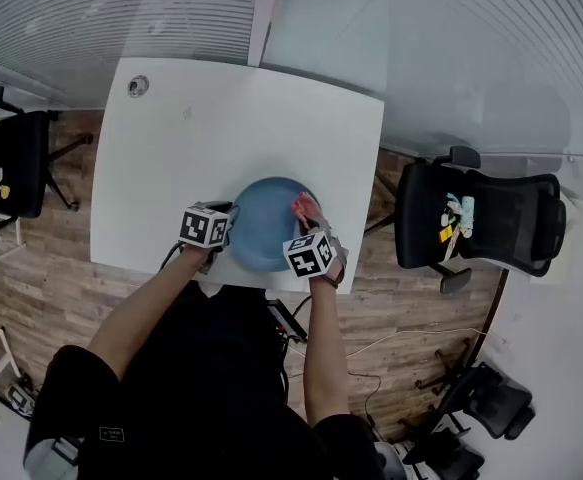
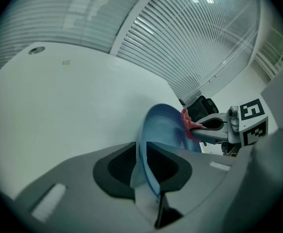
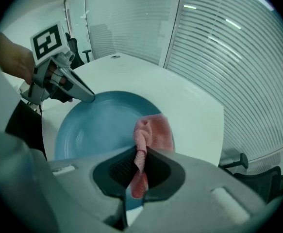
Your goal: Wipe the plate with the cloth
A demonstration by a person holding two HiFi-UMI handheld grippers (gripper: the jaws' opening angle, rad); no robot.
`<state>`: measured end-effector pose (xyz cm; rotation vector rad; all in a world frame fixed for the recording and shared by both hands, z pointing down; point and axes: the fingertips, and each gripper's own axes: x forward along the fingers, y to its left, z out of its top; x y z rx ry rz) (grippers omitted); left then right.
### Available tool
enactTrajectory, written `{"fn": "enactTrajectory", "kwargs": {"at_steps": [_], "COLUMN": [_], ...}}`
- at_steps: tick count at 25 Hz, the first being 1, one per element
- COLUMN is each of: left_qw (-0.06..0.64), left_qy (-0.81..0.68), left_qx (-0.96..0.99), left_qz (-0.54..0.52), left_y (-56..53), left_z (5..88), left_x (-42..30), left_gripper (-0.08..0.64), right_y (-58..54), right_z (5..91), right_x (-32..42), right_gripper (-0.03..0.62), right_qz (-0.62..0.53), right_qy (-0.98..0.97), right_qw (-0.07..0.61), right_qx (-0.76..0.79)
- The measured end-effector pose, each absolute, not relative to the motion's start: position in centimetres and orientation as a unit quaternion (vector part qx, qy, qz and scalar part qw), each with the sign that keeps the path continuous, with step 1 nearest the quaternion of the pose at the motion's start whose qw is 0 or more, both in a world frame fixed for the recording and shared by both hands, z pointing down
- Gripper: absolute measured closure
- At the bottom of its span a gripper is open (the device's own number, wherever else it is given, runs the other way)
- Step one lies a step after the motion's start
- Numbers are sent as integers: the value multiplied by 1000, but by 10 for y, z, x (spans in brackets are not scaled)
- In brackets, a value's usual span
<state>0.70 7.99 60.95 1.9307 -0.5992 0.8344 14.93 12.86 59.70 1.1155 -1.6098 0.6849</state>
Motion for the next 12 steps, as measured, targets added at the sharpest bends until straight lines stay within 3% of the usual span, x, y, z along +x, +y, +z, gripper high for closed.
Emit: {"fn": "enactTrajectory", "kwargs": {"at_steps": [5, 12], "left_qw": [461, 427], "left_qy": [-237, -238], "left_qx": [789, 822], "left_qz": [328, 292], "left_y": [78, 67], "left_z": [597, 549], "left_x": [-1, -19], "left_gripper": [480, 474], "right_y": [123, 112], "right_z": [562, 477], "right_x": [143, 134], "right_gripper": [571, 571], "right_qz": [273, 205], "right_qy": [-681, -706], "right_qw": [442, 299], "right_qx": [516, 608]}}
